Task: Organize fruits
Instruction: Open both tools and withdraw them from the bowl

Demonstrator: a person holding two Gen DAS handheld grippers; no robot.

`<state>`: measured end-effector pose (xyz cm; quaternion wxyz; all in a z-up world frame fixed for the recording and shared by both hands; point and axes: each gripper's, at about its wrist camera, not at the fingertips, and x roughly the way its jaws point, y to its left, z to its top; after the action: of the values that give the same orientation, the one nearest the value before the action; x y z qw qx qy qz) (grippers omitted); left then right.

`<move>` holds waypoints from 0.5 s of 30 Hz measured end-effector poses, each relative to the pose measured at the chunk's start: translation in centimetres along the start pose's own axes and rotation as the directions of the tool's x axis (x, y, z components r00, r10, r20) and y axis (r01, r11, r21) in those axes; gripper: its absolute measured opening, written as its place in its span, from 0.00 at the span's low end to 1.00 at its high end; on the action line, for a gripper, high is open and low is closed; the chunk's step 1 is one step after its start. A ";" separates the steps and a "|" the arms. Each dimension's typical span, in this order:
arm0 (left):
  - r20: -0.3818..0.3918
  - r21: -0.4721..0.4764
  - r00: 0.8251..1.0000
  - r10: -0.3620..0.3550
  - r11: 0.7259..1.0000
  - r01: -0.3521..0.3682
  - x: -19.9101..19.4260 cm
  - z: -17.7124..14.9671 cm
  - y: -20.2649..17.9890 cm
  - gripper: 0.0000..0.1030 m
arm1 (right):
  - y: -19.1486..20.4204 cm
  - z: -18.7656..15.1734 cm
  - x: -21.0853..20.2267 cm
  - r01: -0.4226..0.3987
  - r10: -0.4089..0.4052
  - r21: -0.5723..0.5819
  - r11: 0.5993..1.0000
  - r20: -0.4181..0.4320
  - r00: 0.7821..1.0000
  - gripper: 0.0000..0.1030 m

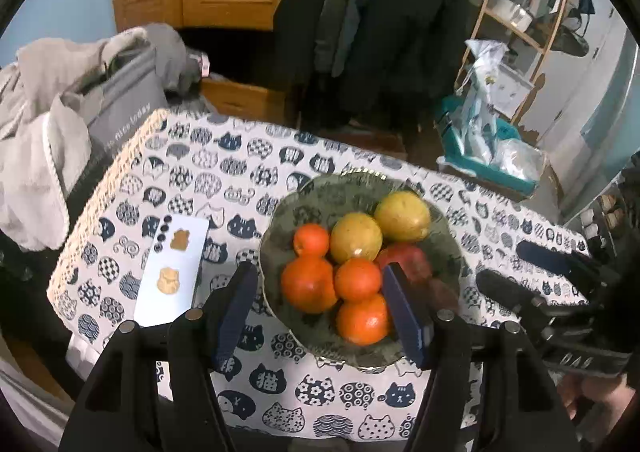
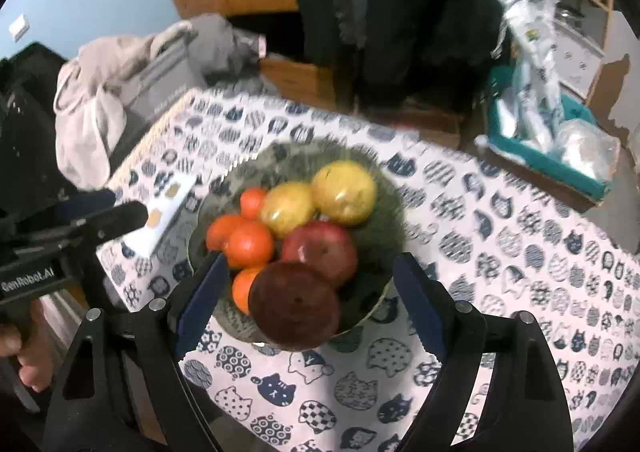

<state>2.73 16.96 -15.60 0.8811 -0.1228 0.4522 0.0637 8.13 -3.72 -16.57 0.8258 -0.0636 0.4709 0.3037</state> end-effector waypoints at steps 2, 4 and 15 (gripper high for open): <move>0.015 0.006 1.000 -0.004 1.000 0.004 -0.6 0.3 -0.3 0.65 | -0.5 0.4 -1.3 0.014 -0.015 0.010 1.000 0.029 0.999 0.83; 0.031 0.013 0.999 -0.009 1.000 0.009 -1.2 0.5 -0.6 0.65 | -1.1 0.9 -2.7 0.034 -0.035 0.022 0.999 0.059 0.998 0.83; 0.139 0.030 0.990 -0.013 1.000 0.009 -5.2 1.5 -1.7 0.77 | -2.6 2.2 -8.5 0.097 -0.105 0.052 0.994 0.180 0.978 0.86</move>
<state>1.29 15.77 -10.26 0.9125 -0.1077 0.3899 0.0607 8.04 -8.72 -8.88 0.8809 -0.0415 0.3960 0.2558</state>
